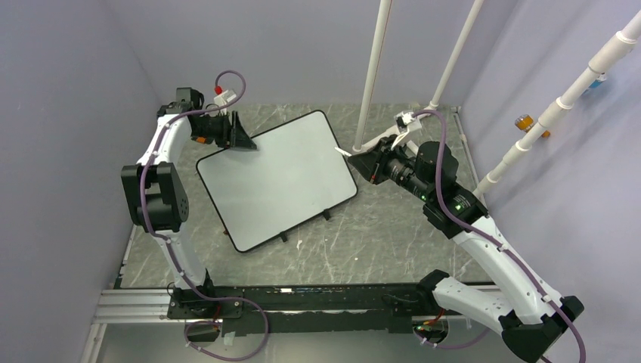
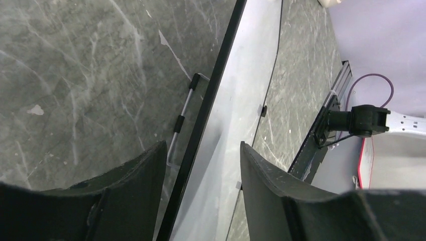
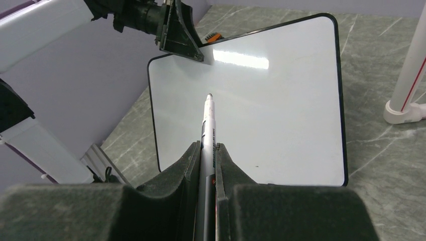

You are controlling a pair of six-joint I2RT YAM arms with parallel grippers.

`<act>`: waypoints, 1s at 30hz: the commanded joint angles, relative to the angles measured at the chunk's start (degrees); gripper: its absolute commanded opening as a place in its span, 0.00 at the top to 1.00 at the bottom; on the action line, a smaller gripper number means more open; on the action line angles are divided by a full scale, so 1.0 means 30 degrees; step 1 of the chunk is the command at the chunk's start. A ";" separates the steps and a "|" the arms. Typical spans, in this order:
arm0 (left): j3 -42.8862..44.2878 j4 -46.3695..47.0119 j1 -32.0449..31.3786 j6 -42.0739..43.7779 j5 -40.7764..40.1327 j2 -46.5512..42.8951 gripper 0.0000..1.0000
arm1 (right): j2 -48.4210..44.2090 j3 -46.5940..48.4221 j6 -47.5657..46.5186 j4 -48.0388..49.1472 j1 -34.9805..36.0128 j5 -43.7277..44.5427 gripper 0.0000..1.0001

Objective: Write a sentence on the whiteboard

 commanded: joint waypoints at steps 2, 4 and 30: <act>0.0234 -0.0677 -0.0307 0.1358 0.1982 0.0074 0.43 | 0.0194 0.1330 -0.0121 0.0223 -0.0040 -0.0681 1.00; 0.0116 -0.0613 -0.0363 0.1337 0.1853 -0.0009 0.46 | 0.0216 0.1469 -0.0154 0.0129 -0.0047 -0.0761 1.00; -0.2696 0.0578 -0.2722 0.2315 -0.1558 -0.5067 1.00 | -0.0418 0.0329 0.0231 0.0425 -0.0039 -0.0928 1.00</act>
